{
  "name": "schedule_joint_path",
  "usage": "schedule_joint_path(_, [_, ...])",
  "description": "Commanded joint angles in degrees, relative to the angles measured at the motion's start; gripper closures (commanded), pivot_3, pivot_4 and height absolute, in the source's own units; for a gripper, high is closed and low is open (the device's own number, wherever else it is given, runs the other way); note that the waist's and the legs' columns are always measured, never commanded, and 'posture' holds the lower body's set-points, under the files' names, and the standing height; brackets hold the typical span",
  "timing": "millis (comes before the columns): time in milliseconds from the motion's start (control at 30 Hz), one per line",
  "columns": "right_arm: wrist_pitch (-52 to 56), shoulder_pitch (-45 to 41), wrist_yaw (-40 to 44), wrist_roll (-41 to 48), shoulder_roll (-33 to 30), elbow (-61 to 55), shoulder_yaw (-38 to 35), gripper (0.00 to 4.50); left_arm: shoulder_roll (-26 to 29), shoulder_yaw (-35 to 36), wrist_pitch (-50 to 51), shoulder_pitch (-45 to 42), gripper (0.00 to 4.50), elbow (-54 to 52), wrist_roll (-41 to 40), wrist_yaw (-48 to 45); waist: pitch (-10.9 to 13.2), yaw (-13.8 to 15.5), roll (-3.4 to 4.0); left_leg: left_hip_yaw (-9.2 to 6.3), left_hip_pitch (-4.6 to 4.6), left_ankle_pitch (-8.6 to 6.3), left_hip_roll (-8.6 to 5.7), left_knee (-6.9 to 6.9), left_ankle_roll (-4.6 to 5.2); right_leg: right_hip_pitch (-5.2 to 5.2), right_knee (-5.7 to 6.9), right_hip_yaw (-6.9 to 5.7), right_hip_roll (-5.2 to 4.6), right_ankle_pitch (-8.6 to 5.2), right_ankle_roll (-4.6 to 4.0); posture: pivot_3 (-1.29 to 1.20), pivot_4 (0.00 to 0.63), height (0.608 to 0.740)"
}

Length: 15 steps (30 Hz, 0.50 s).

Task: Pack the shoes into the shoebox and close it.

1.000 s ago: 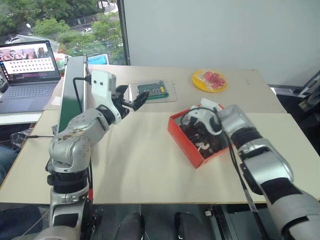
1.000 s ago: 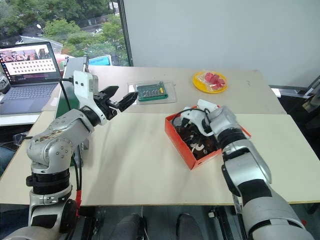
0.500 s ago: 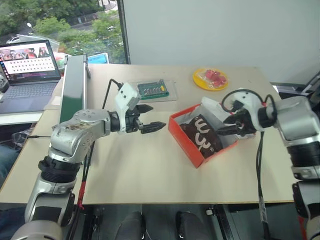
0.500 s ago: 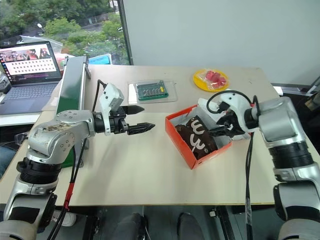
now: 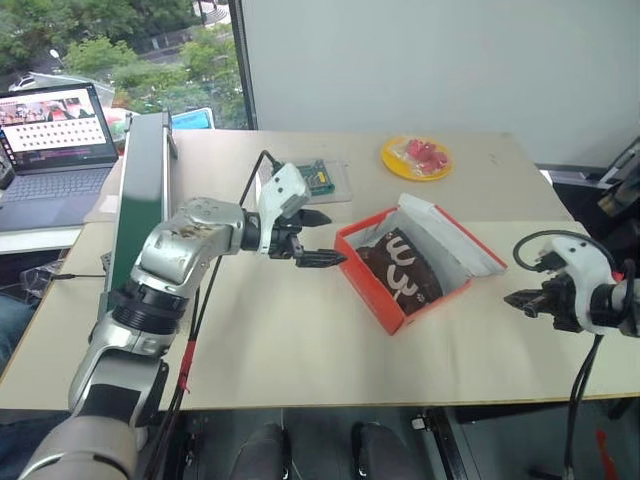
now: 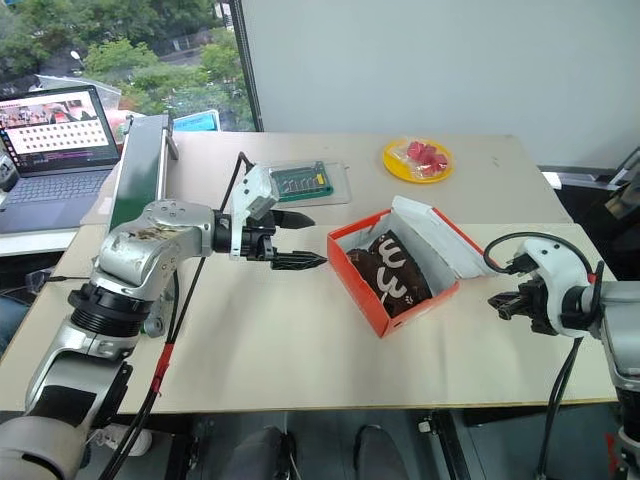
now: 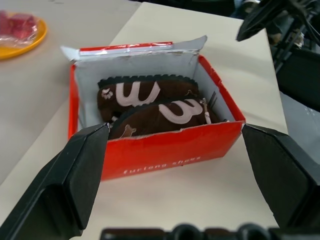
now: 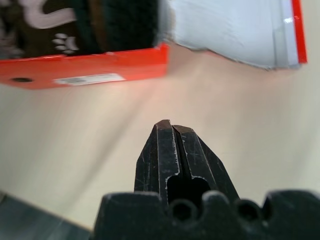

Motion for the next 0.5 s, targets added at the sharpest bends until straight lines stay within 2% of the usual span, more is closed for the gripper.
schedule_joint_path(33, [-8.9,-1.1,-5.6,-0.8,3.6,6.6,1.7,4.43,0.3,0.9,-1.0,-1.7,0.00,-0.4,1.2,-0.9,0.0,-0.1,0.00,0.01,0.00,0.00,-0.01,0.00,0.00,0.00,0.00,0.00,0.00,0.00,0.00,0.00,0.150,0.740])
schedule_joint_path(200, [-24.1,-6.5,-13.2,-3.8,10.4,23.6,6.6,4.43,1.4,2.3,0.7,-0.9,0.00,-2.5,1.7,-0.3,0.0,-0.6,0.01,0.02,0.01,0.00,-0.04,0.01,0.01,0.01,0.02,0.04,-0.02,-0.02,0.03,0.00,0.150,0.740])
schedule_joint_path(300, [-31.2,-8.0,-14.5,-5.2,11.8,31.8,8.8,4.43,2.4,3.3,1.1,0.1,0.00,-3.7,1.8,0.6,0.1,-0.6,0.09,0.02,-0.01,0.01,-0.04,0.00,0.01,-0.01,0.01,0.03,-0.01,-0.02,0.04,0.00,0.150,0.740])
schedule_joint_path(500, [-52.2,-12.9,-21.2,-6.9,15.6,48.7,8.9,4.43,3.9,5.1,3.2,2.1,0.00,-6.8,1.2,2.3,0.1,-0.8,0.08,0.02,0.04,-0.01,-0.04,0.03,0.03,0.11,-0.01,0.05,-0.04,-0.03,0.09,0.00,0.150,0.740])
